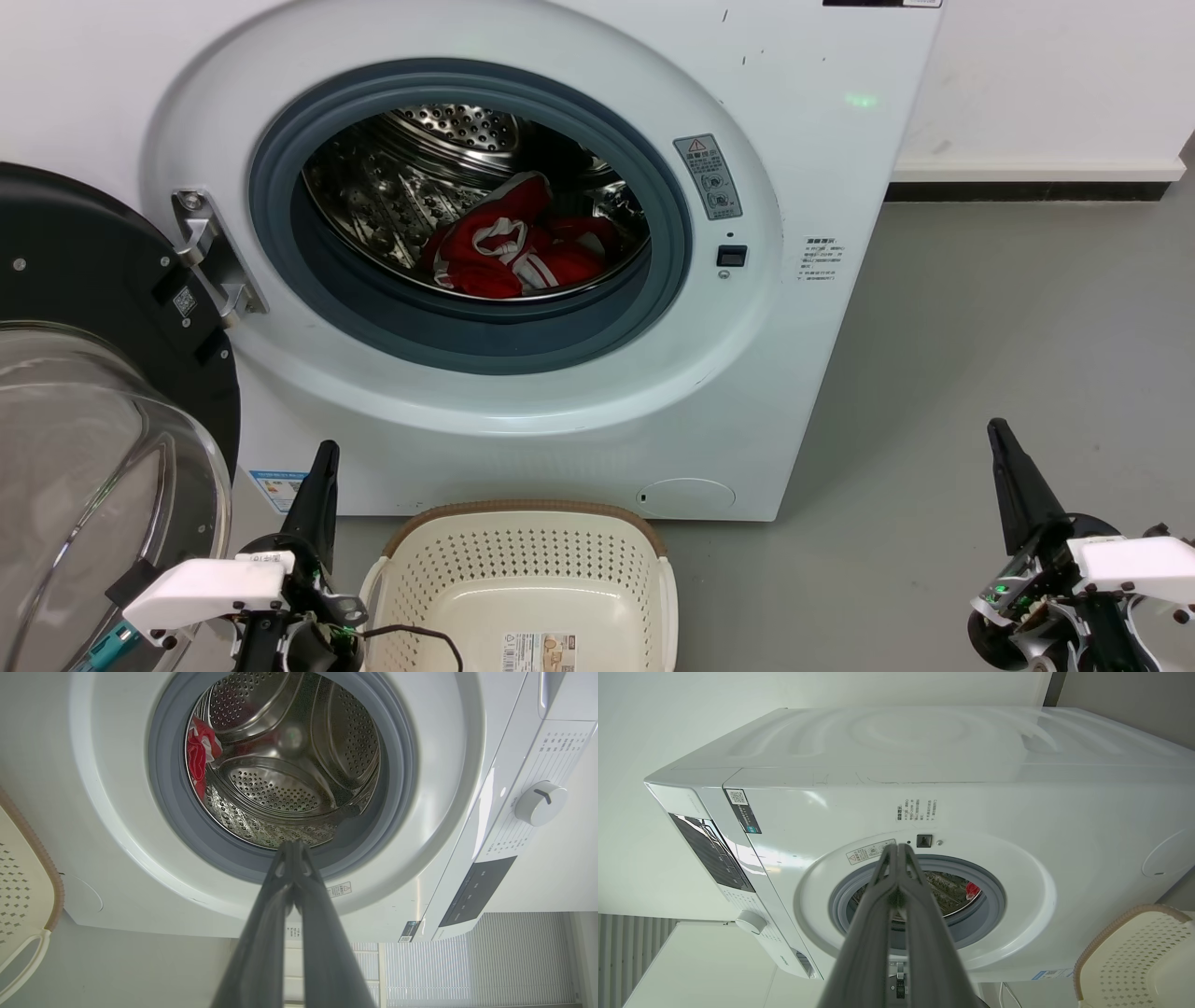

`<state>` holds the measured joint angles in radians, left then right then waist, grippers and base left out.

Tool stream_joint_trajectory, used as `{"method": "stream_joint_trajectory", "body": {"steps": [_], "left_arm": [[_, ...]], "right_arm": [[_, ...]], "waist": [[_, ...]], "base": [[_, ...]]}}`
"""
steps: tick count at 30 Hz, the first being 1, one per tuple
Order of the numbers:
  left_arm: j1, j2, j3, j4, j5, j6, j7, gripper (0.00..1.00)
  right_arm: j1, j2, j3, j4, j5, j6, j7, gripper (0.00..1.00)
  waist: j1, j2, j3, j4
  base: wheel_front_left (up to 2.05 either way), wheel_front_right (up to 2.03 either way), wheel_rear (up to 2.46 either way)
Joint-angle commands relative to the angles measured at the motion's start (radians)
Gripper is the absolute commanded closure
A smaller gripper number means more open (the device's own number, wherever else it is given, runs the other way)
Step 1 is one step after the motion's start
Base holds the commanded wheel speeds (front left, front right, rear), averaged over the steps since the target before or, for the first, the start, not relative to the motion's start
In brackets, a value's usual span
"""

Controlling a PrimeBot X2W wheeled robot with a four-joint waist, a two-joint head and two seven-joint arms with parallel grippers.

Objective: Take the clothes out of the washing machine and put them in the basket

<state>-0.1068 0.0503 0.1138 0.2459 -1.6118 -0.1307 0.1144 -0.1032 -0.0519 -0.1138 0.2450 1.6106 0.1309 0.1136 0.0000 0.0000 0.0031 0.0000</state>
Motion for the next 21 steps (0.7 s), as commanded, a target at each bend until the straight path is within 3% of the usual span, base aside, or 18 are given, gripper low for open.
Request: {"method": "stream_joint_trajectory", "body": {"steps": [1, 17, 18, 21], "left_arm": [[-0.007, -0.001, 0.001, -0.002, 0.001, -0.003, -0.001, 1.0], [-0.007, -0.001, 0.001, -0.002, 0.001, -0.003, -0.001, 1.0], [0.0, 0.0, 0.0, 0.0, 0.0, 0.0, 0.0, 0.0], [0.006, -0.001, -0.008, 0.01, 0.002, 0.0, -0.007, 0.0]], "right_arm": [[-0.016, 0.005, 0.001, 0.001, -0.001, -0.001, -0.001, 1.0], [-0.016, 0.005, 0.001, 0.001, -0.001, -0.001, -0.001, 1.0], [0.0, 0.0, 0.0, 0.0, 0.0, 0.0, 0.0, 0.0], [0.01, 0.0, 0.004, 0.008, -0.005, 0.0, -0.008, 0.0]], "waist": [[0.0, 0.0, 0.0, 0.0], [0.0, 0.0, 0.0, 0.0], [0.0, 0.0, 0.0, 0.0], [0.0, 0.0, 0.0, 0.0]], "base": [[0.0, 0.0, 0.0], [0.0, 0.0, 0.0], [0.0, 0.0, 0.0], [0.0, 0.0, 0.0]]}}
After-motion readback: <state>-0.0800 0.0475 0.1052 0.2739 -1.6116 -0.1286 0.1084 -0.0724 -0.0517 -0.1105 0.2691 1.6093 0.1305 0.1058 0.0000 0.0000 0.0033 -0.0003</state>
